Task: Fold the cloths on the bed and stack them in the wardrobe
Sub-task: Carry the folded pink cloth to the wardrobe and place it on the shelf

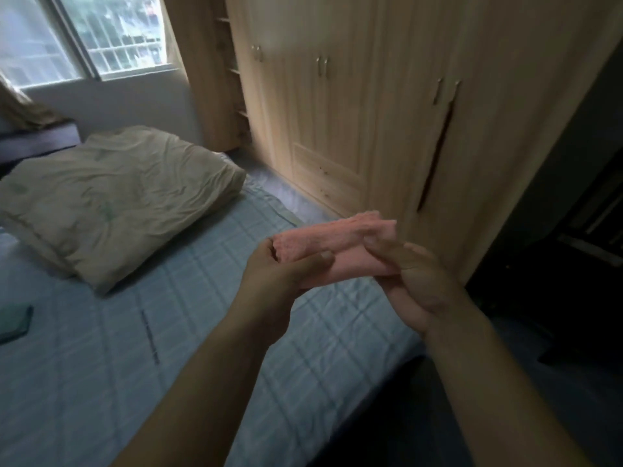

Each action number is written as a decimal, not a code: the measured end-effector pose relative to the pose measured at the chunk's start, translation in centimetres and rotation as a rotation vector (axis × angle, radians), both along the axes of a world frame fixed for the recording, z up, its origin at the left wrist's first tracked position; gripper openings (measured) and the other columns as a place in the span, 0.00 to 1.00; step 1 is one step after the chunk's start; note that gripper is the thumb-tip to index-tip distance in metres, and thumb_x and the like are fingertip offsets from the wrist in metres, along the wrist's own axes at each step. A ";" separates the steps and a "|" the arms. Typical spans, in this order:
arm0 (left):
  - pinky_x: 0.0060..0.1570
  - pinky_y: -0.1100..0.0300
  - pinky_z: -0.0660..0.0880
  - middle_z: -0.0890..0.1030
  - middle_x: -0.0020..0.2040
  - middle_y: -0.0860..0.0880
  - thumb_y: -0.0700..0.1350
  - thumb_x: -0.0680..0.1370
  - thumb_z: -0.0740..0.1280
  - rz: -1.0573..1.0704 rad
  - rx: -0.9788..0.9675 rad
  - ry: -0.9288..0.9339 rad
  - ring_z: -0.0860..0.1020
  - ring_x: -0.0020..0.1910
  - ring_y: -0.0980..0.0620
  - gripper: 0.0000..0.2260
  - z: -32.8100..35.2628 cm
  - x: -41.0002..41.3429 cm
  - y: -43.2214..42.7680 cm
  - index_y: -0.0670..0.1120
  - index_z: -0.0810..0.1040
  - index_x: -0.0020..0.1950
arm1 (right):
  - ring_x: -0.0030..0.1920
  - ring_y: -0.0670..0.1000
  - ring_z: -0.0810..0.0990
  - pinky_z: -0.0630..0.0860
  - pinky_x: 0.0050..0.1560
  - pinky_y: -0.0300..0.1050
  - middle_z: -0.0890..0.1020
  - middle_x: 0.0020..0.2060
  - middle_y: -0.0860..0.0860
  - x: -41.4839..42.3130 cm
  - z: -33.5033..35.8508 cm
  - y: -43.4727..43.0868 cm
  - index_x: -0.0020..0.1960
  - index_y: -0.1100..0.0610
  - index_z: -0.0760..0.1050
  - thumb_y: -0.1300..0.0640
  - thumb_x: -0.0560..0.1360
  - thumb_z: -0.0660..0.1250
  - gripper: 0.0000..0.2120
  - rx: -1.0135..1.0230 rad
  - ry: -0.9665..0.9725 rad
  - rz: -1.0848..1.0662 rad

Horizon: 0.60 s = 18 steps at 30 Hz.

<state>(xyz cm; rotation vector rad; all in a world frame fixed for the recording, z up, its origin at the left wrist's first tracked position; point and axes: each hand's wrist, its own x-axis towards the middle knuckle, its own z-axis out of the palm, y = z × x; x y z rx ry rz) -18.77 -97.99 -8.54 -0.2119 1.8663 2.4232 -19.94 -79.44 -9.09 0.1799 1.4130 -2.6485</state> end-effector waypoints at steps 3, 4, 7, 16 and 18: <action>0.43 0.59 0.82 0.88 0.51 0.42 0.30 0.72 0.75 -0.072 0.009 0.025 0.87 0.49 0.47 0.17 1.2 -1.7 7.4 0.39 0.81 0.59 | 0.62 0.58 0.82 0.80 0.62 0.50 0.82 0.61 0.63 -1.0 0.1 7.1 0.66 0.66 0.77 0.63 0.70 0.75 0.25 -0.066 -0.029 0.003; 0.42 0.60 0.82 0.88 0.50 0.42 0.30 0.72 0.74 -0.088 0.019 0.028 0.87 0.48 0.47 0.16 1.4 -2.1 8.7 0.38 0.81 0.59 | 0.64 0.59 0.81 0.77 0.66 0.53 0.82 0.62 0.63 -1.3 0.0 8.5 0.67 0.65 0.76 0.64 0.71 0.75 0.25 -0.080 -0.037 0.012; 0.42 0.59 0.82 0.88 0.51 0.42 0.30 0.73 0.73 -0.147 0.037 0.020 0.87 0.48 0.47 0.16 2.1 -3.5 13.7 0.39 0.80 0.60 | 0.64 0.62 0.81 0.72 0.71 0.63 0.82 0.62 0.63 -1.8 0.6 13.4 0.68 0.61 0.77 0.60 0.70 0.77 0.27 -0.088 -0.086 0.002; 0.44 0.46 0.84 0.80 0.62 0.42 0.38 0.73 0.77 -0.229 0.096 -0.004 0.87 0.51 0.42 0.23 3.5 -7.7 23.9 0.47 0.75 0.66 | 0.59 0.62 0.84 0.82 0.51 0.60 0.83 0.60 0.62 -4.5 1.6 24.2 0.67 0.59 0.77 0.59 0.73 0.72 0.22 -0.075 -0.108 -0.087; 0.44 0.46 0.84 0.78 0.64 0.42 0.38 0.74 0.76 -0.254 0.118 0.000 0.87 0.52 0.41 0.23 3.4 -9.3 25.3 0.49 0.76 0.67 | 0.58 0.63 0.84 0.82 0.51 0.60 0.83 0.61 0.61 -5.9 1.5 25.9 0.68 0.58 0.76 0.59 0.71 0.73 0.25 -0.063 -0.099 -0.106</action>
